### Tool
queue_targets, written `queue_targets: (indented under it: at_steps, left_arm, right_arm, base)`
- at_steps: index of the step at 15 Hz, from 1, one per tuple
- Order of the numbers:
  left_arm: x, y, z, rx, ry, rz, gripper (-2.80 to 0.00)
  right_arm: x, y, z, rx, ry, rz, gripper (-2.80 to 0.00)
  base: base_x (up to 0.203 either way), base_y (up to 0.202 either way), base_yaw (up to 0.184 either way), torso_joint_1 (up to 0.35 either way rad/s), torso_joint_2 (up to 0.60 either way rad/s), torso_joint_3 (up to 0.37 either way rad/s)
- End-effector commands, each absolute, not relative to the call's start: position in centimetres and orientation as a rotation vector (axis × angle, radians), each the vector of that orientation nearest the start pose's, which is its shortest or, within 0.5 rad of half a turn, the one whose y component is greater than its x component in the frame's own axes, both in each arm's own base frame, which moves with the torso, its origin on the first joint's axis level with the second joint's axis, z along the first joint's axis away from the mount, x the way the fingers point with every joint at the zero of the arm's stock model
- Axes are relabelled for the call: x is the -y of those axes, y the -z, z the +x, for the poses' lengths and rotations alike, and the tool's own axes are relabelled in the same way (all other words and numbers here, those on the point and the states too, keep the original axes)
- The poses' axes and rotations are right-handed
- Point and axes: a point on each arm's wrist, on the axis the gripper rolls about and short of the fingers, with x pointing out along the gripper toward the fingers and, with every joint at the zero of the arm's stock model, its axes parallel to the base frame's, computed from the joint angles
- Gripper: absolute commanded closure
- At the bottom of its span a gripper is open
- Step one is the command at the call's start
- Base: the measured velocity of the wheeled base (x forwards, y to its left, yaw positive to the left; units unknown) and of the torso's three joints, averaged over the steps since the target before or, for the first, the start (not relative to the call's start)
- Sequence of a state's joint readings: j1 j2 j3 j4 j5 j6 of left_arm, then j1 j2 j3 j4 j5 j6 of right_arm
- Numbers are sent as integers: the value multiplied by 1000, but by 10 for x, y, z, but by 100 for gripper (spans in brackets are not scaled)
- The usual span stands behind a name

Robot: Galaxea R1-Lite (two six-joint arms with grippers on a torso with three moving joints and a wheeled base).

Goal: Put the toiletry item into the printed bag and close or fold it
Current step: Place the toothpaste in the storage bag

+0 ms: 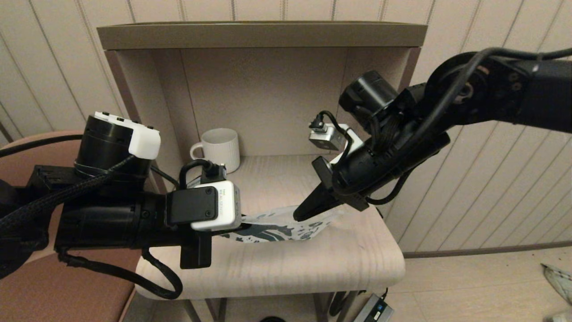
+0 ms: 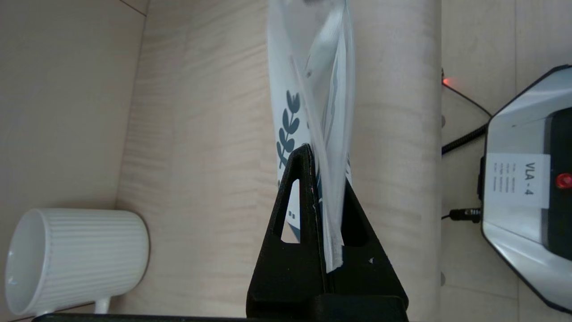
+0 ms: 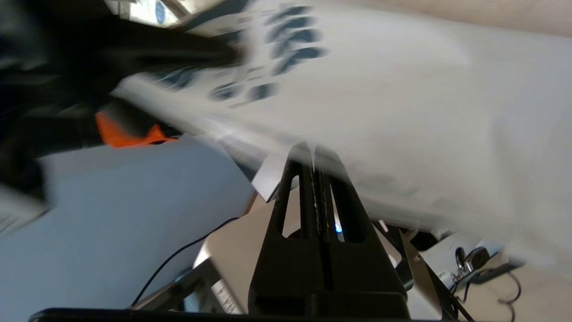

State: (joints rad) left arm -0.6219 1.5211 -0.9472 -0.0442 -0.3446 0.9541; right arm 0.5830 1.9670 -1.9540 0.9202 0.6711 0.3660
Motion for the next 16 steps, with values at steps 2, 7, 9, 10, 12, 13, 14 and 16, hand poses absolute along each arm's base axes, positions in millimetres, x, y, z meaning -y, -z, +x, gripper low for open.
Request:
queue_targets:
  at_steps: [2, 7, 9, 10, 12, 13, 14, 16]
  left_arm:
    - [160, -217, 211, -60, 1137, 916, 0]
    - [160, -215, 212, -81, 1134, 895, 0]
    - [159, -215, 213, -84, 1129, 893, 0]
    - [157, -215, 215, -93, 1121, 883, 0]
    - [155, -214, 221, -151, 1095, 798, 0]
    - [151, -214, 226, -178, 1098, 728, 0]
    - [147, -215, 232, -200, 1113, 648, 0]
    - [142, -219, 240, -260, 1103, 491, 0]
  right_arm:
    - [-192, -305, 256, -1105, -1015, 331, 0]
    - [-189, -304, 254, -1118, -1003, 332, 0]
    - [-188, -304, 255, -1114, -1004, 331, 0]
    - [-188, -304, 255, -1111, -1004, 326, 0]
    - [-186, -306, 252, -1092, -1019, 303, 0]
    - [-182, -311, 247, -1069, -1026, 295, 0]
    - [-174, -318, 240, -1036, -1035, 281, 0]
    - [-148, -329, 236, -953, -1008, 263, 0]
  base:
    - [0, 0, 0, 0, 0, 0]
    - [0, 0, 0, 0, 0, 0]
    - [0, 0, 0, 0, 0, 0]
    - [0, 0, 0, 0, 0, 0]
    - [0, 0, 0, 0, 0, 0]
    - [0, 0, 0, 0, 0, 0]
    - [0, 0, 0, 0, 0, 0]
    - [0, 0, 0, 0, 0, 0]
